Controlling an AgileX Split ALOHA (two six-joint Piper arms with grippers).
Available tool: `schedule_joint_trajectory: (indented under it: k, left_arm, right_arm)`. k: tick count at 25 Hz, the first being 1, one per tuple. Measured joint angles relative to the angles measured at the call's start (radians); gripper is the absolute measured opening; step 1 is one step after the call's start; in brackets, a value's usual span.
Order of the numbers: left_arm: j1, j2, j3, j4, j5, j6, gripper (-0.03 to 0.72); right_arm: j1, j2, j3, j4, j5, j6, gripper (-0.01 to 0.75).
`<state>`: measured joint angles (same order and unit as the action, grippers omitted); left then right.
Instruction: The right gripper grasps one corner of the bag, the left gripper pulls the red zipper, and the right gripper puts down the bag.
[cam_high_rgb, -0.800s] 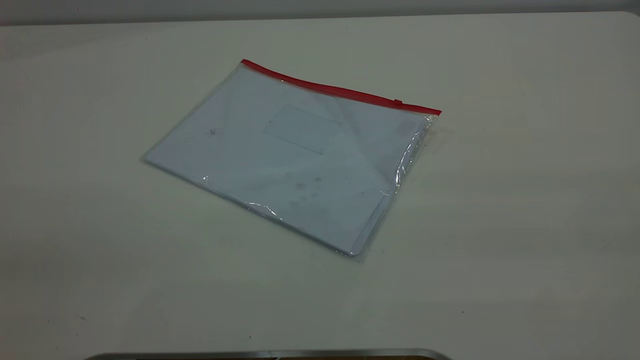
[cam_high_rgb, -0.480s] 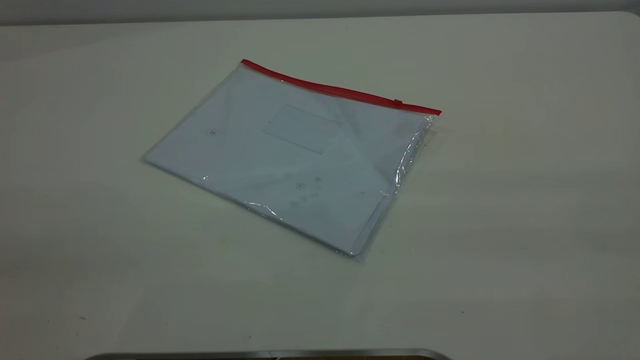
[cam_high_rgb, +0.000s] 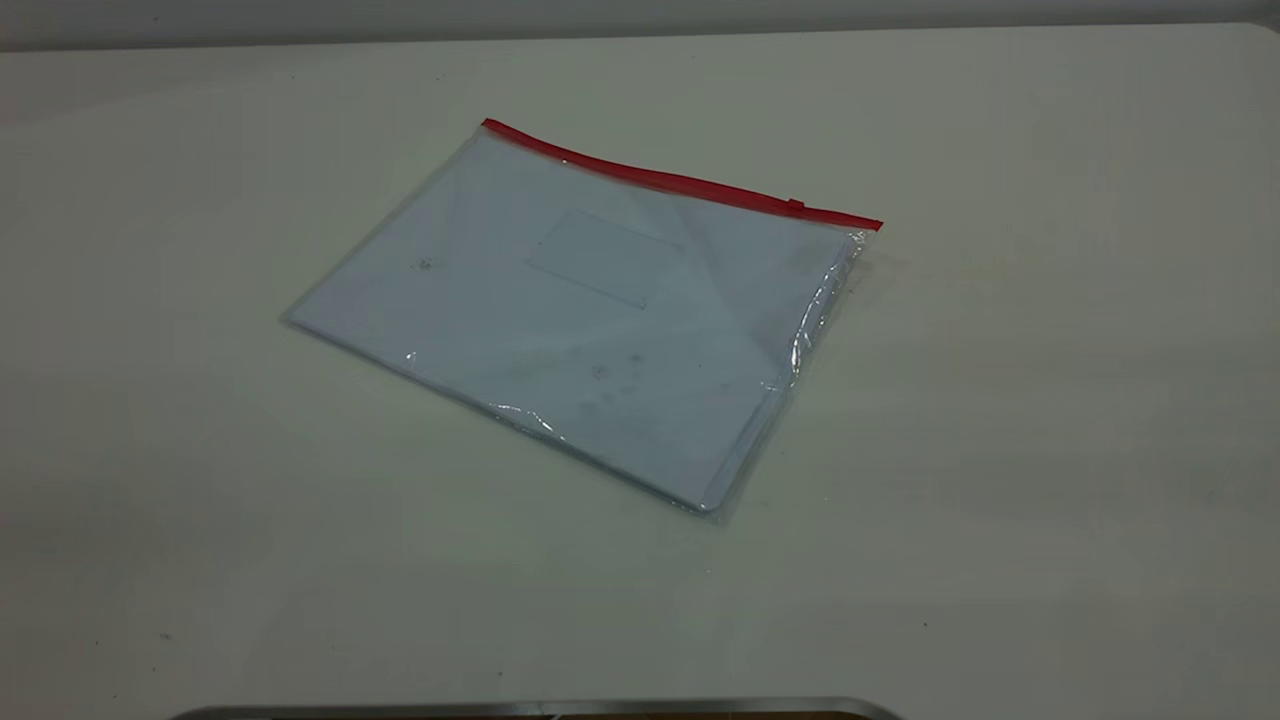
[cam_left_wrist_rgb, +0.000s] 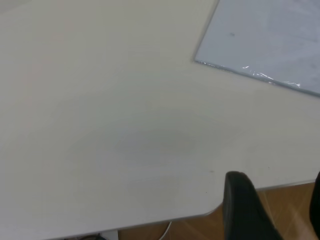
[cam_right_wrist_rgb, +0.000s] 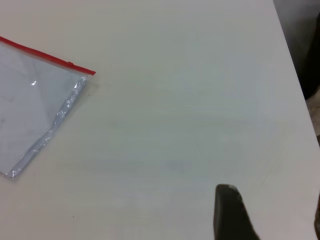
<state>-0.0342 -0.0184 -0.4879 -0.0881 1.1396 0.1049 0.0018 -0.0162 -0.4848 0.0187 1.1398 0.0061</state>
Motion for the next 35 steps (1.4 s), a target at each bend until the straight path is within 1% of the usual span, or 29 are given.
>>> schedule_joint_trajectory:
  k: [21, 24, 26, 30, 33, 35]
  left_arm:
    - [0.000, 0.000, 0.000, 0.000, 0.000, 0.000, 0.388]
    - [0.000, 0.002, -0.005, 0.000, -0.007, -0.025, 0.388]
    - [0.000, 0.023, -0.027, 0.000, -0.048, -0.064, 0.388]
    - [0.000, 0.190, -0.073, 0.000, -0.196, -0.092, 0.389]
    - [0.000, 0.376, -0.098, -0.008, -0.322, -0.091, 0.412]
    - [0.000, 0.510, -0.118, -0.025, -0.403, -0.076, 0.445]
  right_arm:
    - [0.000, 0.000, 0.003, 0.001, -0.010, 0.000, 0.435]
    - [0.000, 0.005, 0.003, 0.052, -0.022, 0.000, 0.435]
    - [0.000, 0.045, 0.002, 0.122, -0.057, -0.014, 0.435]
    - [0.000, 0.234, 0.002, 0.193, -0.145, -0.130, 0.442]
    - [0.000, 0.399, 0.002, 0.222, -0.263, -0.271, 0.487]
    - [0.000, 0.517, 0.002, 0.260, -0.350, -0.357, 0.524]
